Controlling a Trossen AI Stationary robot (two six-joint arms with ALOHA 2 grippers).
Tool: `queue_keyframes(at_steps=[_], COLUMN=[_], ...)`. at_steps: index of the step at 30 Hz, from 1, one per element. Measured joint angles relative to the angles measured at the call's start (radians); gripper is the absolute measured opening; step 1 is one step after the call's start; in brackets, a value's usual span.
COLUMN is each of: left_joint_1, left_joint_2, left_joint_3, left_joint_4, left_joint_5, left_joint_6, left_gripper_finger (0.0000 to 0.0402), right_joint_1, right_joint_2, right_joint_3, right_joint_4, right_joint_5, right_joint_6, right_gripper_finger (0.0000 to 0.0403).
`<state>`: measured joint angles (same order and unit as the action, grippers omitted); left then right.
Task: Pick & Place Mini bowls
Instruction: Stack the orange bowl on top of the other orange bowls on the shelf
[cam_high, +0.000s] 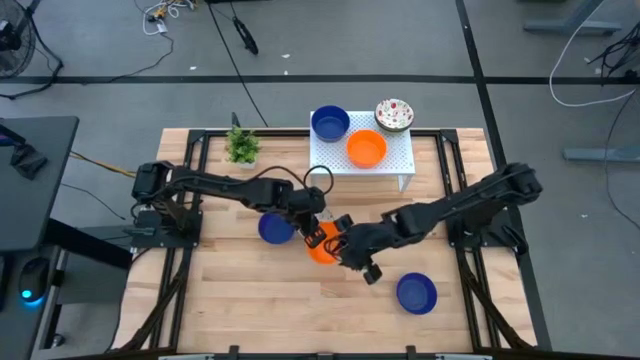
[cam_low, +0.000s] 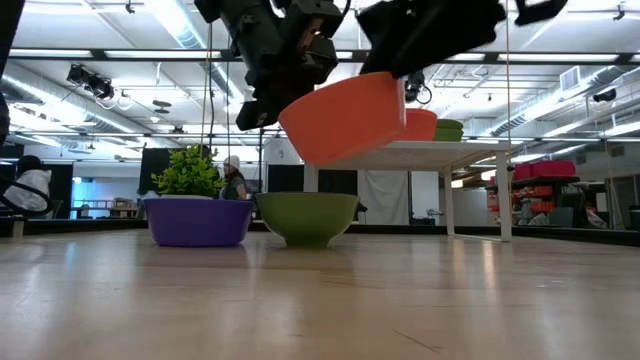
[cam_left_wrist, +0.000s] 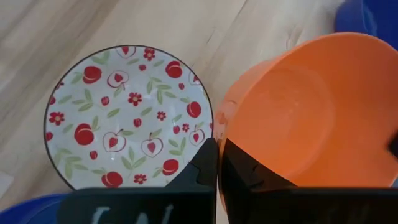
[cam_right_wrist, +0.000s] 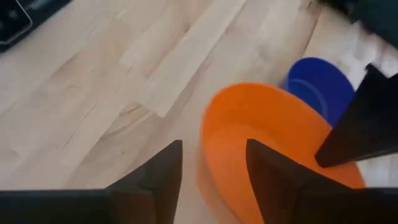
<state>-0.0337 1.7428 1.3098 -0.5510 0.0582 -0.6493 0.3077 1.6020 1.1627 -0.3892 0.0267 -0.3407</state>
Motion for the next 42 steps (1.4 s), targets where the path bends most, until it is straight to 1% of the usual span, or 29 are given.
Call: queue_keyframes(at_steps=[3,6,15,19,21,24,29,32,34,35,39,42], left_joint_1=[-0.004,-0.004,-0.004,-0.002,-0.001,0.005,0.035,0.055,0.058,0.057,0.022,-0.015], left_joint_2=[0.000,0.000,0.000,0.000,0.000,-0.008,-0.046,-0.092,-0.124,-0.142,-0.188,-0.206], left_joint_3=[0.000,0.000,0.000,-0.001,-0.002,-0.002,-0.001,0.001,0.002,0.002,-0.020,-0.086], left_joint_4=[0.006,0.006,0.052,0.082,0.105,0.168,0.260,0.262,0.237,0.213,0.143,0.157], left_joint_5=[0.000,-0.002,-0.004,0.021,0.021,0.042,0.157,0.195,0.160,0.115,-0.126,-0.255], left_joint_6=[0.006,0.007,0.014,0.040,0.062,0.109,0.157,0.196,0.250,0.279,0.368,0.371], left_gripper_finger=[0.0006,0.0007,0.0007,0.0008,0.0015,0.0050,0.0140,0.0184,0.0201,0.0207,0.0211,0.0207], right_joint_1=[-0.014,-0.021,-0.024,-0.024,-0.023,-0.015,-0.010,-0.002,0.010,0.020,0.075,0.121], right_joint_2=[0.019,0.029,0.034,0.035,0.035,0.035,0.035,0.035,0.035,0.032,-0.006,-0.064], right_joint_3=[0.000,0.000,0.001,0.002,0.002,0.002,-0.029,-0.058,-0.080,-0.086,-0.089,-0.092], right_joint_4=[-0.010,-0.025,-0.056,-0.070,-0.074,-0.083,-0.065,-0.048,-0.056,-0.057,-0.067,-0.086], right_joint_5=[-0.020,-0.021,-0.059,-0.056,-0.056,-0.051,-0.066,-0.069,-0.066,-0.066,-0.109,-0.114], right_joint_6=[-0.021,-0.025,-0.048,-0.051,-0.044,-0.034,0.004,0.024,0.037,0.050,0.084,0.100], right_gripper_finger=[0.0159,0.0129,0.0014,0.0008,0.0006,0.0004,0.0002,0.0001,0.0001,0.0001,0.0001,0.0001])
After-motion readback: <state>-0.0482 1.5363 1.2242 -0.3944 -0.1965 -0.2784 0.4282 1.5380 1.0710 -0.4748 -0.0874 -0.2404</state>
